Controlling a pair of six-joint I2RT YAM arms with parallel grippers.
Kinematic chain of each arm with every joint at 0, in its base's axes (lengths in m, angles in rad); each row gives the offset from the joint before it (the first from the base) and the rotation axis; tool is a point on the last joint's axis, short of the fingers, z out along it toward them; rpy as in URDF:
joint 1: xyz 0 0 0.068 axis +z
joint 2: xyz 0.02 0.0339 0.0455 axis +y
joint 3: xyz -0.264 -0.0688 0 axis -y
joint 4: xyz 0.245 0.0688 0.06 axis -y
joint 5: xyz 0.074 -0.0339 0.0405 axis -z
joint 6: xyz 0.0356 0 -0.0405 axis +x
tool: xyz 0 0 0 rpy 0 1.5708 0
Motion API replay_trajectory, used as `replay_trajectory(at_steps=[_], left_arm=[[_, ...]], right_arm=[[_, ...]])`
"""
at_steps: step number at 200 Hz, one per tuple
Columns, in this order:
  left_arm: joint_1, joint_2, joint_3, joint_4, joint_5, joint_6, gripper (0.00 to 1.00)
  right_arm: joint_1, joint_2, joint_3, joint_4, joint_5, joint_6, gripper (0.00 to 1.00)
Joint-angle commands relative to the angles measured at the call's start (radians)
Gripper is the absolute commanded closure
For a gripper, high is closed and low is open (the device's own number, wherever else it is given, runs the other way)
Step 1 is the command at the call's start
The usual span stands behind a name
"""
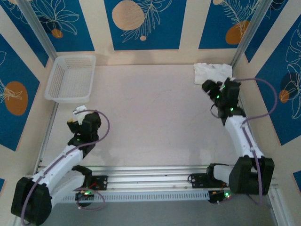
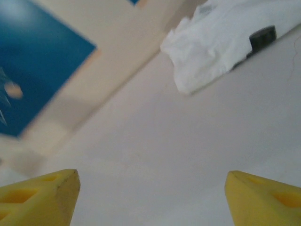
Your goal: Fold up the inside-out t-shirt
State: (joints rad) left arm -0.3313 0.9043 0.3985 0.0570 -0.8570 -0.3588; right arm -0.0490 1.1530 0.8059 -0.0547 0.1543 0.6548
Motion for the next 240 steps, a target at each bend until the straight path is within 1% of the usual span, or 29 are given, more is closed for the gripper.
replay_trajectory(at_steps=[1,12,25,38,51,63,70,73,74,80,91,102,113,118,123,131,136,140,149,156,240], left_arm=[[0.054,0.008,-0.048,0.195,0.047,0.117,0.00],[0.085,0.023,-0.089,0.312,0.106,0.184,0.00],[0.144,0.071,-0.124,0.429,0.222,0.235,0.00],[0.204,0.149,-0.130,0.506,0.332,0.258,0.00],[0.255,0.249,-0.125,0.586,0.436,0.272,0.00],[0.294,0.335,-0.124,0.672,0.533,0.285,0.00],[0.305,0.361,-0.112,0.697,0.582,0.298,0.00],[0.313,0.369,-0.105,0.696,0.612,0.305,0.00],[0.315,0.372,-0.102,0.695,0.622,0.305,0.00],[0.329,0.394,-0.082,0.682,0.665,0.304,0.00],[0.333,0.418,-0.052,0.656,0.726,0.317,0.00],[0.333,0.446,-0.049,0.686,0.778,0.318,0.00],[0.331,0.537,-0.093,0.867,0.797,0.312,0.00],[0.324,0.571,-0.094,0.907,0.812,0.326,0.00],[0.309,0.600,-0.081,0.902,0.813,0.344,0.00],[0.279,0.638,-0.041,0.876,0.810,0.386,0.00],[0.264,0.638,0.006,0.784,0.807,0.404,0.00],[0.262,0.630,0.021,0.730,0.810,0.406,0.00],[0.267,0.638,-0.003,0.798,0.810,0.400,0.00],[0.265,0.631,0.003,0.771,0.806,0.400,0.00],[0.264,0.631,0.006,0.768,0.820,0.405,0.00]], right_arm=[[0.062,-0.015,-0.182,0.162,0.115,-0.345,0.15],[0.082,-0.009,-0.235,0.237,0.115,-0.389,0.15],[0.087,0.024,-0.281,0.351,0.109,-0.411,0.14],[0.087,0.099,-0.319,0.507,0.101,-0.458,0.14],[0.103,0.193,-0.321,0.613,0.103,-0.557,0.14],[0.092,0.298,-0.334,0.711,0.039,-0.567,0.12],[0.071,0.376,-0.373,0.872,-0.020,-0.558,0.10],[0.052,0.383,-0.395,0.899,-0.052,-0.550,0.08],[0.047,0.383,-0.400,0.908,-0.062,-0.547,0.06],[0.026,0.371,-0.418,0.918,-0.069,-0.519,0.00],[0.022,0.368,-0.418,0.913,-0.077,-0.519,0.01],[0.025,0.365,-0.412,0.895,-0.080,-0.522,0.01],[0.026,0.368,-0.415,0.906,-0.077,-0.524,0.01],[0.028,0.365,-0.412,0.898,-0.071,-0.525,0.01],[0.034,0.367,-0.411,0.899,-0.055,-0.528,0.01],[0.056,0.369,-0.405,0.889,0.010,-0.536,0.01],[0.071,0.369,-0.405,0.889,0.041,-0.540,0.01],[0.073,0.371,-0.405,0.895,0.040,-0.542,0.01],[0.063,0.368,-0.400,0.881,0.020,-0.537,0.01],[0.062,0.369,-0.401,0.885,0.015,-0.539,0.01],[0.067,0.372,-0.397,0.878,0.020,-0.541,0.01]])
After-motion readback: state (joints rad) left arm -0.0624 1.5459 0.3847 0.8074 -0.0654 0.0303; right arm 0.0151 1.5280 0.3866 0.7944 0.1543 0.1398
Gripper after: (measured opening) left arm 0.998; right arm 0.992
